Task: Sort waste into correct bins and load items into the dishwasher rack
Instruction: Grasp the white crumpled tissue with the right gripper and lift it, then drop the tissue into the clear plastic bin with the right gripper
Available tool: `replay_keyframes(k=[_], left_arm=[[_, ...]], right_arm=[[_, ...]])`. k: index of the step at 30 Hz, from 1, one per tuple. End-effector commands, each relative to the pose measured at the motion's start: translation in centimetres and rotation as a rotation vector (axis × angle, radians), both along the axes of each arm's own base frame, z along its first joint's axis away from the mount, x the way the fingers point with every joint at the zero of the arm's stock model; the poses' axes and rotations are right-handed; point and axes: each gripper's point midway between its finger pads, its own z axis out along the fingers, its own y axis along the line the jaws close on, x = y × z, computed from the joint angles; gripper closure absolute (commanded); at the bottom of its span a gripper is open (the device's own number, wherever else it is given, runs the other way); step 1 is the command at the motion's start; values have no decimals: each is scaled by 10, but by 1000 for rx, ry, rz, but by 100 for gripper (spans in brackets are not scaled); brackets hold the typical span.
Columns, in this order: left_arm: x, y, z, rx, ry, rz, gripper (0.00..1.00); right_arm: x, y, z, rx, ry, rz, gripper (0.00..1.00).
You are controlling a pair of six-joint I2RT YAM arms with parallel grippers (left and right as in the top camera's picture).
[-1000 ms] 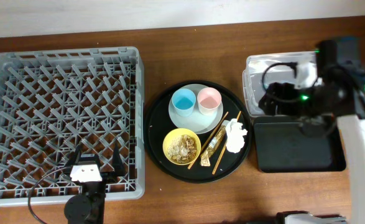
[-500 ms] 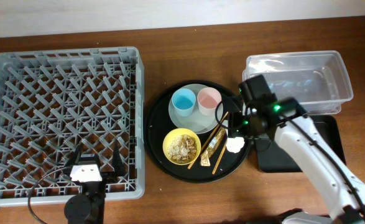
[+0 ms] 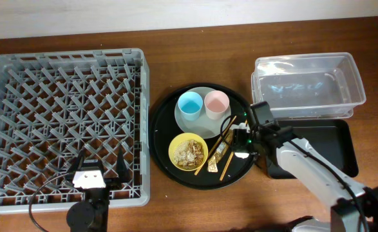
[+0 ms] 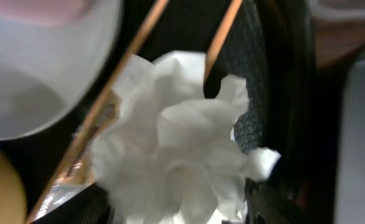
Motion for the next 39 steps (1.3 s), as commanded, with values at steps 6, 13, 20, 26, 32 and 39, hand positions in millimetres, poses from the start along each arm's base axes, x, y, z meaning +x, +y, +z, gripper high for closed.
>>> replay_keyframes(k=[6, 13, 20, 26, 32, 39], left_arm=[[0, -3, -1, 14, 1, -17, 1], [0, -3, -1, 14, 1, -17, 1], [0, -3, -1, 14, 1, -17, 1], [0, -3, -1, 14, 1, -17, 1], [0, -3, -1, 14, 1, -17, 1], [0, -3, -1, 14, 1, -17, 1]], right_arm=[[-8, -1, -10, -16, 53, -3, 66], [26, 12, 100, 24, -103, 46, 76], [68, -62, 171, -305, -355, -152, 85], [107, -116, 127, -253, -286, -299, 80], [116, -147, 93, -203, -212, -365, 21], [108, -146, 184, -92, -364, -368, 1]])
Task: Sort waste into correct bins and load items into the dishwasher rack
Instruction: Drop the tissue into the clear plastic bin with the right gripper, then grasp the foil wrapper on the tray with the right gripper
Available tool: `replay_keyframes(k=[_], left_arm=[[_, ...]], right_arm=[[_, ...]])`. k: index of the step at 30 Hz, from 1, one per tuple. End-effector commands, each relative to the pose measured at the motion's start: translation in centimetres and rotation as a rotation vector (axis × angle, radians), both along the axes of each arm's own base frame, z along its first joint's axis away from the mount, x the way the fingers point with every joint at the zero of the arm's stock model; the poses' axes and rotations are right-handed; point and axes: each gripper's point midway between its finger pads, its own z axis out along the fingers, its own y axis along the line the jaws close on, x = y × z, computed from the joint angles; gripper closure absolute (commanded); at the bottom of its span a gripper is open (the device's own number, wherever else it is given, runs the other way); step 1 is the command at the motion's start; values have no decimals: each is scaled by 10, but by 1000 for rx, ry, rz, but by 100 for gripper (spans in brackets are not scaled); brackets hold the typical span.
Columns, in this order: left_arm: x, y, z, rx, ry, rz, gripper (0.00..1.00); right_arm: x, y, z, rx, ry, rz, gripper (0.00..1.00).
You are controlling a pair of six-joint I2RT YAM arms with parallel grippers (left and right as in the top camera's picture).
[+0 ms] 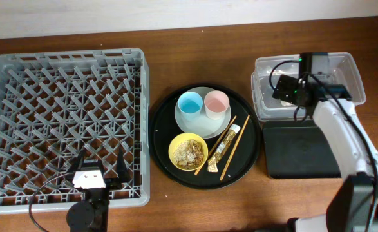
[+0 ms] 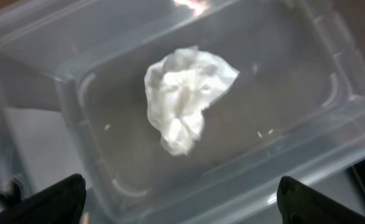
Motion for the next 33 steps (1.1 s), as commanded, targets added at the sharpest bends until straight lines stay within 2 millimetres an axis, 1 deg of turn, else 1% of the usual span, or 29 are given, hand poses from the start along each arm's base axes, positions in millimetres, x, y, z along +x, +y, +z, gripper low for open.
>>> replay_keyframes(k=[1, 2, 3, 4, 5, 6, 7, 8, 9, 10, 11, 13, 14, 15, 16, 17, 18, 20, 22, 25, 26, 27, 31, 33], left_arm=[[0, -3, -1, 14, 1, -17, 1], [0, -3, -1, 14, 1, -17, 1], [0, -3, -1, 14, 1, -17, 1], [0, -3, -1, 14, 1, -17, 1], [0, -3, -1, 14, 1, -17, 1], [0, -3, -1, 14, 1, -17, 1], [0, -3, -1, 14, 1, -17, 0], [0, -3, -1, 14, 1, -17, 1], [0, -3, -1, 14, 1, -17, 1], [0, -3, -1, 14, 1, -17, 1], [0, -3, -1, 14, 1, -17, 0], [0, -3, -1, 14, 1, -17, 1], [0, -3, -1, 14, 1, -17, 1], [0, -3, -1, 14, 1, -17, 1], [0, -3, -1, 14, 1, -17, 1], [0, -3, -1, 14, 1, -17, 0], [0, -3, -1, 14, 1, -17, 1], [0, -3, -1, 14, 1, -17, 1], [0, -3, -1, 14, 1, -17, 1], [0, -3, -1, 14, 1, -17, 1], [0, -3, -1, 14, 1, -17, 1], [0, -3, -1, 14, 1, -17, 1], [0, -3, -1, 14, 1, -17, 1], [0, -3, -1, 14, 1, -17, 1]], right_arm=[[-1, 24, 100, 106, -222, 88, 1], [-4, 36, 112, 157, -245, 131, 1], [-12, 61, 136, 263, -294, 227, 1], [-22, 84, 152, 359, -327, 316, 1], [-32, 100, 162, 426, -341, 378, 1], [-40, 111, 169, 475, -346, 421, 2], [-60, 126, 175, 553, -324, 472, 3], [-71, 131, 172, 583, -288, 477, 19], [-81, 136, 165, 607, -239, 472, 35], [-94, 142, 155, 633, -165, 461, 48], [-103, 148, 146, 652, -110, 460, 51], [-119, 162, 130, 675, -14, 476, 64], [-126, 172, 121, 691, 33, 486, 67], [-133, 184, 107, 703, 88, 481, 67], [-136, 188, 96, 691, 124, 453, 67], [-139, 190, 84, 663, 156, 412, 66], [-142, 188, 57, 572, 201, 311, 63], [-142, 186, 33, 483, 213, 216, 59], [-143, 193, 11, 430, 202, 136, 58], [-140, 218, -14, 416, 172, 144, 58], [-140, 224, -24, 403, 167, 144, 58], [-140, 226, -32, 383, 169, 129, 59], [-133, 217, -67, 238, 184, 28, 58], [-128, 216, -79, 212, 193, 14, 58]])
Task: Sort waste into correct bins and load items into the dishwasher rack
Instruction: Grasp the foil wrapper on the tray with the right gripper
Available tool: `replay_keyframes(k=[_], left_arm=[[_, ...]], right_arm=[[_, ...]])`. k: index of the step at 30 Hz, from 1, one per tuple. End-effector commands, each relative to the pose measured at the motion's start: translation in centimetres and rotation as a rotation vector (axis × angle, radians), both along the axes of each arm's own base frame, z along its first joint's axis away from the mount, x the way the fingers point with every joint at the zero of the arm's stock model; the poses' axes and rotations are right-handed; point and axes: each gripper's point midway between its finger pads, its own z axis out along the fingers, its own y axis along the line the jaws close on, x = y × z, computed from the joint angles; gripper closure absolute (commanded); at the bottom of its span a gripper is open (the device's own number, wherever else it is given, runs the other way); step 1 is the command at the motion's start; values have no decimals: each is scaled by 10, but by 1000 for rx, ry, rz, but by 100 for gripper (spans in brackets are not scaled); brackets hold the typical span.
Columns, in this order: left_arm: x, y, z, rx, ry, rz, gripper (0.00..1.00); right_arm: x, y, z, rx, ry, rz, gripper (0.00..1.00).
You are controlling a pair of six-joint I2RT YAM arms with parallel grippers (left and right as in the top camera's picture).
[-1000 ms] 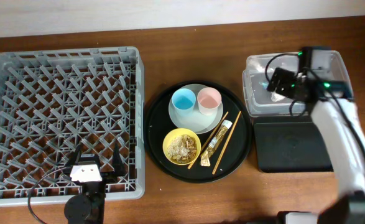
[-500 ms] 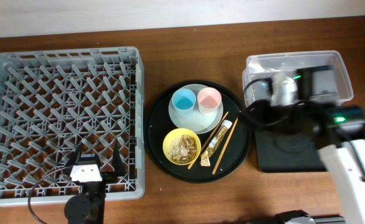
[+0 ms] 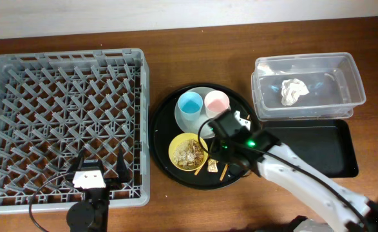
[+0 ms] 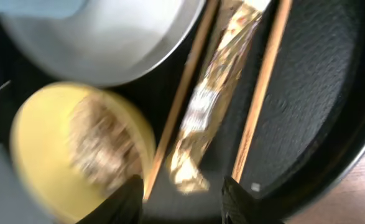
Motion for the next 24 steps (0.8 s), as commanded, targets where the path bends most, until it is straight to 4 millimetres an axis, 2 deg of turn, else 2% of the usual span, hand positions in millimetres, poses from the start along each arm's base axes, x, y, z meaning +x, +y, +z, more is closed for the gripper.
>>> replay_keyframes(k=[1, 4, 7, 8, 11, 12, 14, 15, 16, 17, 20, 21, 24], left_arm=[[0, -3, -1, 14, 1, -17, 1], [0, -3, -1, 14, 1, -17, 1], [0, -3, -1, 14, 1, -17, 1], [0, -3, -1, 14, 1, -17, 1], [0, -3, -1, 14, 1, -17, 1], [0, -3, -1, 14, 1, -17, 1], [0, -3, -1, 14, 1, -17, 1], [0, -3, -1, 14, 1, -17, 1], [0, -3, -1, 14, 1, -17, 1], [0, -3, -1, 14, 1, -17, 1], [0, -3, -1, 14, 1, -17, 1], [0, -3, -1, 14, 1, -17, 1], [0, -3, -1, 14, 1, -17, 1]], right_arm=[[14, -19, -26, -124, -18, -112, 58], [18, -15, -49, -142, 14, -111, 59], [21, -13, -61, -149, 27, -109, 61], [22, -12, -63, -148, 26, -108, 62], [22, -12, -64, -150, 27, -108, 73], [23, -12, -62, -148, 25, -108, 80], [21, -13, -53, -150, 27, -108, 84], [21, -14, -46, -152, 25, -109, 85], [24, -16, -31, -157, 8, -100, 87], [29, -18, -11, -162, -23, -84, 94], [44, -29, 46, -179, -136, -71, 96], [52, -38, 73, -189, -202, -87, 96], [66, -66, 121, -197, -331, -162, 96]])
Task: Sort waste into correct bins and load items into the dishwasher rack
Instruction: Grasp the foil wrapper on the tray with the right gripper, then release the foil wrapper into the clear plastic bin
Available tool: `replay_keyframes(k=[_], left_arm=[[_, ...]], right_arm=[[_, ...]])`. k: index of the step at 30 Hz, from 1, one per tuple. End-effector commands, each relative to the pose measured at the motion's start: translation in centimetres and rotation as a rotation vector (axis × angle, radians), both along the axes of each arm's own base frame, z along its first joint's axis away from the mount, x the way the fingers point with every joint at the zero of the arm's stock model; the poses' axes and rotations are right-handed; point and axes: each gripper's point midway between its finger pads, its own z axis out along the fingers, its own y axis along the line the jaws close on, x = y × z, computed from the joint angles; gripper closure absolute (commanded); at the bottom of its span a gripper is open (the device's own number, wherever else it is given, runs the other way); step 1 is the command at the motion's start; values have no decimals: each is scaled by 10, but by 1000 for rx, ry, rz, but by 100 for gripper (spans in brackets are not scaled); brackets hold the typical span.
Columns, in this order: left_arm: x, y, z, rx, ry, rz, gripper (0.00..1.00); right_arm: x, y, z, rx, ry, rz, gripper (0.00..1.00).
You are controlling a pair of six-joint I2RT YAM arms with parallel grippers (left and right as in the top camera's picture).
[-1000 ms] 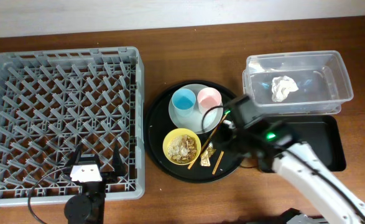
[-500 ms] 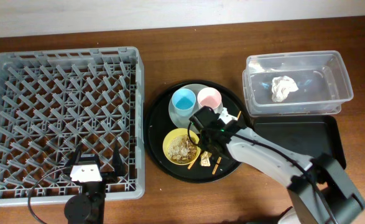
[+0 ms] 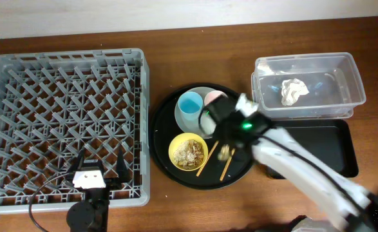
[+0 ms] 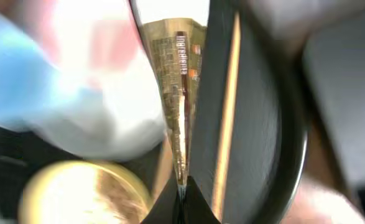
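My right gripper is shut on the lower end of a gold snack wrapper, which stands up from the fingertips. In the blurred overhead view the right gripper is over the black round tray. On that tray two wooden chopsticks lie beside a yellow bowl of food scraps. A white plate there carries a blue cup and a pink cup, which is half hidden by the arm. My left gripper rests open at the near edge of the grey dishwasher rack.
A clear plastic bin at the back right holds a crumpled white tissue. In front of it lies a flat black bin. In the wrist view a chopstick runs just right of the wrapper.
The right gripper was open just above the gold wrapper lying between the chopsticks. Now it is shut on the wrapper, which is off that spot, and the arm stands further right.
At first the white tissue lay on the black tray right at my right gripper's fingers. Then the tissue lay in the clear bin with the gripper open above it. Later the gripper was back over the tray, above the wrapper, and now it grips the wrapper.
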Motion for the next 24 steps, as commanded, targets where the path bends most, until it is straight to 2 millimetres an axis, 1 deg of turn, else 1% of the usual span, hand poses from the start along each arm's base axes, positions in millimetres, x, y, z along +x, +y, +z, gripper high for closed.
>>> replay_keyframes(k=[1, 2, 3, 4, 7, 9, 10, 12, 13, 14, 15, 16, 17, 18, 19, 20, 21, 22, 24], left_arm=[[0, -3, -1, 14, 1, -17, 1], [0, -3, -1, 14, 1, -17, 1], [0, -3, -1, 14, 1, -17, 1], [0, -3, -1, 14, 1, -17, 1], [0, -3, -1, 14, 1, -17, 1], [0, -3, -1, 14, 1, -17, 1], [0, -3, -1, 14, 1, -17, 1], [0, -3, -1, 14, 1, -17, 1], [0, -3, -1, 14, 1, -17, 1], [0, -3, -1, 14, 1, -17, 1], [0, -3, -1, 14, 1, -17, 1], [0, -3, -1, 14, 1, -17, 1], [0, -3, -1, 14, 1, -17, 1], [0, -3, -1, 14, 1, -17, 1], [0, -3, -1, 14, 1, -17, 1], [0, -3, -1, 14, 1, -17, 1], [0, -3, -1, 14, 1, -17, 1], [0, -3, -1, 14, 1, -17, 1], [0, -3, -1, 14, 1, -17, 1]], right_arm=[[25, -53, 72, -65, -229, -118, 96], [29, -73, 79, -88, -255, -177, 96], [33, -97, 81, -120, -266, -248, 96], [36, -117, 80, -138, -263, -307, 96], [46, -159, 70, -162, -239, -435, 96], [60, -188, 57, -169, -232, -522, 96], [68, -202, 48, -179, -224, -557, 96], [79, -219, 32, -201, -202, -579, 96], [84, -227, 19, -201, -184, -599, 96], [87, -229, 12, -193, -172, -603, 95], [91, -231, 1, -173, -152, -607, 95], [94, -232, -6, -153, -142, -606, 91], [96, -233, -9, -136, -139, -609, 82], [98, -234, -9, -129, -147, -613, 77], [100, -237, -6, -124, -163, -619, 62], [102, -237, 1, -116, -187, -621, 37], [103, -237, 8, -112, -205, -620, 36], [105, -234, 16, -107, -218, -581, 36], [110, -219, 31, -69, -227, -459, 30]])
